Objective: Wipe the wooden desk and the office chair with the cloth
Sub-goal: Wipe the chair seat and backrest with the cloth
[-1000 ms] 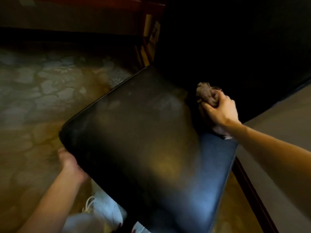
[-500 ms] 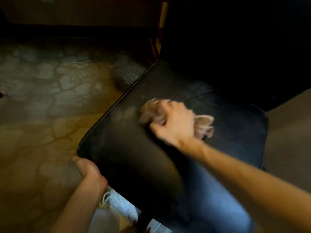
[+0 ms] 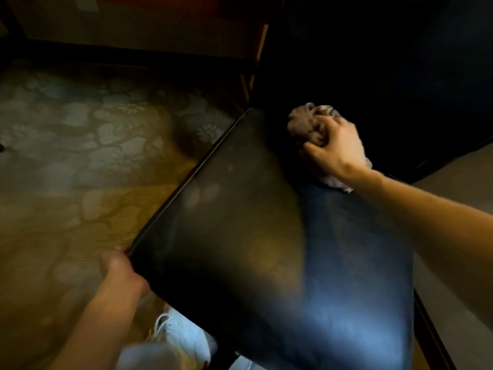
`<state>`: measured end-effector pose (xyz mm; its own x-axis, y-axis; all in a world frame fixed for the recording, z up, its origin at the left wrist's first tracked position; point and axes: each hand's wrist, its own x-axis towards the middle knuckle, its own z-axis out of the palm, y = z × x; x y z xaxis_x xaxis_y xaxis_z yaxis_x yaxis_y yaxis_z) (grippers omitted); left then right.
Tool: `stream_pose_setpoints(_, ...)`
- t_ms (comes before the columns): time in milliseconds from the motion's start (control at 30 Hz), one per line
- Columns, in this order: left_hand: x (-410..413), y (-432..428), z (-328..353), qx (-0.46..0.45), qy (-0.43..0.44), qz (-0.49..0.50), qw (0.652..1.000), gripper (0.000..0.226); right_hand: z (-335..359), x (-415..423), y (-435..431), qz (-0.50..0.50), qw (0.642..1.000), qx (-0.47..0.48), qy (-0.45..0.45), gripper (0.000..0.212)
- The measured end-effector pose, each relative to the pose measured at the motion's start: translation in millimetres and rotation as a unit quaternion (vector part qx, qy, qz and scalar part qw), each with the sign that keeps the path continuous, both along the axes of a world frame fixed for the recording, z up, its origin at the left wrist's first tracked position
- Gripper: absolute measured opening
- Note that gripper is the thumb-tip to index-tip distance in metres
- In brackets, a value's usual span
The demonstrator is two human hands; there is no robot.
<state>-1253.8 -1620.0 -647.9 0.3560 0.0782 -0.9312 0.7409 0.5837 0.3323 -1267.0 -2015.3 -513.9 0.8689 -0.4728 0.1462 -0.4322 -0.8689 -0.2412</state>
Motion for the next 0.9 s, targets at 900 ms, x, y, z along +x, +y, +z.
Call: stream_pose_setpoints(900, -21.6, -11.5, 15.2, 0.093, -0.056, -0.015, 0.994, 0.025, -47.8, -0.3, 53.1, 0.126, 0.99, 0.032, -0.048, 0.052)
